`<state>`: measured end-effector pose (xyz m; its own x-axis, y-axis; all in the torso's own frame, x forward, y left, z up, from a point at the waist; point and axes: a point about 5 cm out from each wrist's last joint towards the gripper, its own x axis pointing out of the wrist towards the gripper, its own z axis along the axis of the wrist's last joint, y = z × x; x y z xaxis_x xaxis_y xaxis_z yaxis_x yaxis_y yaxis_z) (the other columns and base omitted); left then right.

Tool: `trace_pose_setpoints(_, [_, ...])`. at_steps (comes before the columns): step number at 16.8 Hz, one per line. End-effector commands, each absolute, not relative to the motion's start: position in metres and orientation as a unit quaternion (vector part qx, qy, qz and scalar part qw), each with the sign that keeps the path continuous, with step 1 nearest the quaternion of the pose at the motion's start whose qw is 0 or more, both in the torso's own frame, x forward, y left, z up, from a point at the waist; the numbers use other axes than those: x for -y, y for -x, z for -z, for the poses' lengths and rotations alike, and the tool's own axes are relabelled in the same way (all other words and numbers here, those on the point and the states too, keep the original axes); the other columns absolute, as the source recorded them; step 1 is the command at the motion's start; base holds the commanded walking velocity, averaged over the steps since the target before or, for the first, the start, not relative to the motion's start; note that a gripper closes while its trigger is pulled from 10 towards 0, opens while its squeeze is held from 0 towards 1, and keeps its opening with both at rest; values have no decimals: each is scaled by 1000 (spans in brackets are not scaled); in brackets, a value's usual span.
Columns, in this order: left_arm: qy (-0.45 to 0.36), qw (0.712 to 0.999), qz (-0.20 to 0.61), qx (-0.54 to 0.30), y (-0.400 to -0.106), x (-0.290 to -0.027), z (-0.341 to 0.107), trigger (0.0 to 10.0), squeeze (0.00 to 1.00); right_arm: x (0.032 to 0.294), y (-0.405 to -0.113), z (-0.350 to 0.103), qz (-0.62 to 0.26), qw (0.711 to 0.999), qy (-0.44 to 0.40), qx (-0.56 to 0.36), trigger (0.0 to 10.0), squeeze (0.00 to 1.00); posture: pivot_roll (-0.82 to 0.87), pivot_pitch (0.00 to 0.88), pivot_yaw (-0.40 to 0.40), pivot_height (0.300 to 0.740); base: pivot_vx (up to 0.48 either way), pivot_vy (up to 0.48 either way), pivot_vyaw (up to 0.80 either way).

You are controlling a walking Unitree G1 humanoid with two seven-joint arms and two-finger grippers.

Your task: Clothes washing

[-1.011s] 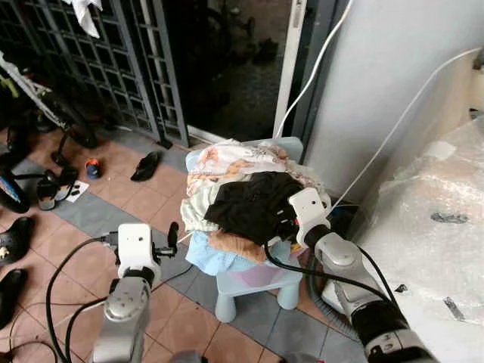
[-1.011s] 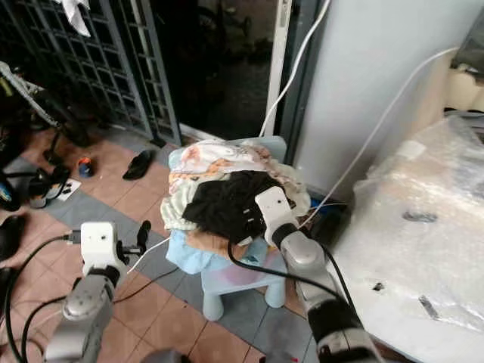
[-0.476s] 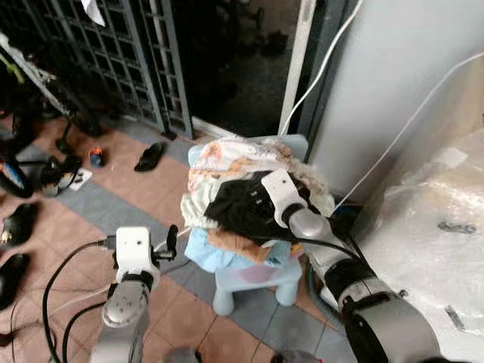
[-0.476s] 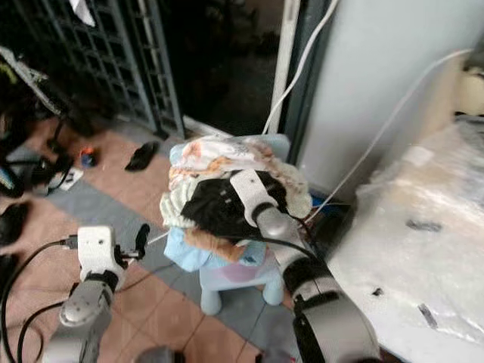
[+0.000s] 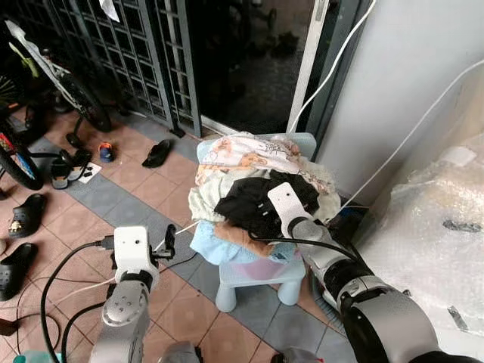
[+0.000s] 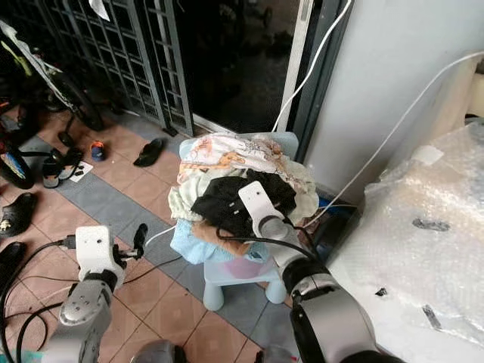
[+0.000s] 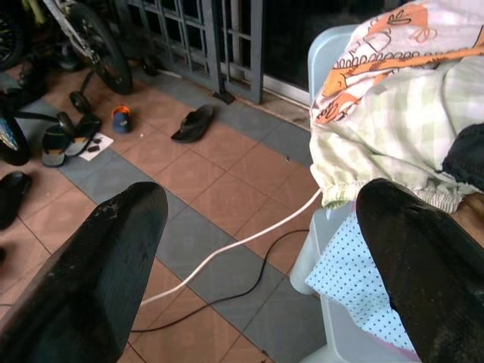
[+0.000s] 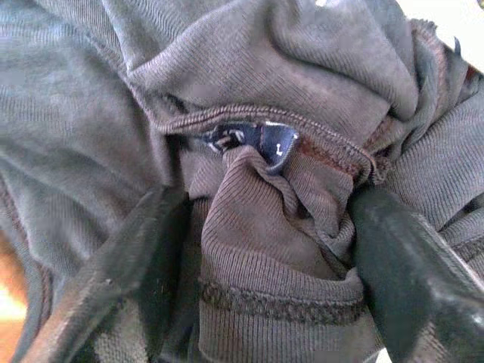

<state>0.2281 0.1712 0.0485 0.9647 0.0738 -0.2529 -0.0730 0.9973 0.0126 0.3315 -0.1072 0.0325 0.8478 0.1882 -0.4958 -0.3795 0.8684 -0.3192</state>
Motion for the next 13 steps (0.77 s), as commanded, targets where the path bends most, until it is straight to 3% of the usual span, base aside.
trace_pose_setpoints(1, [-4,990,-38,-132,-231,-170,-48,10000,0,113,-321,-18,-142,932,197,-267,0,0,48,46,8,740,0,0,0])
trace_pose_setpoints(13, [-5,991,-47,-127,-237,-167,-49,10000,0,102,-312,-10,-167,933,155,-278,0,0,33,34,-2,740,0,0,0])
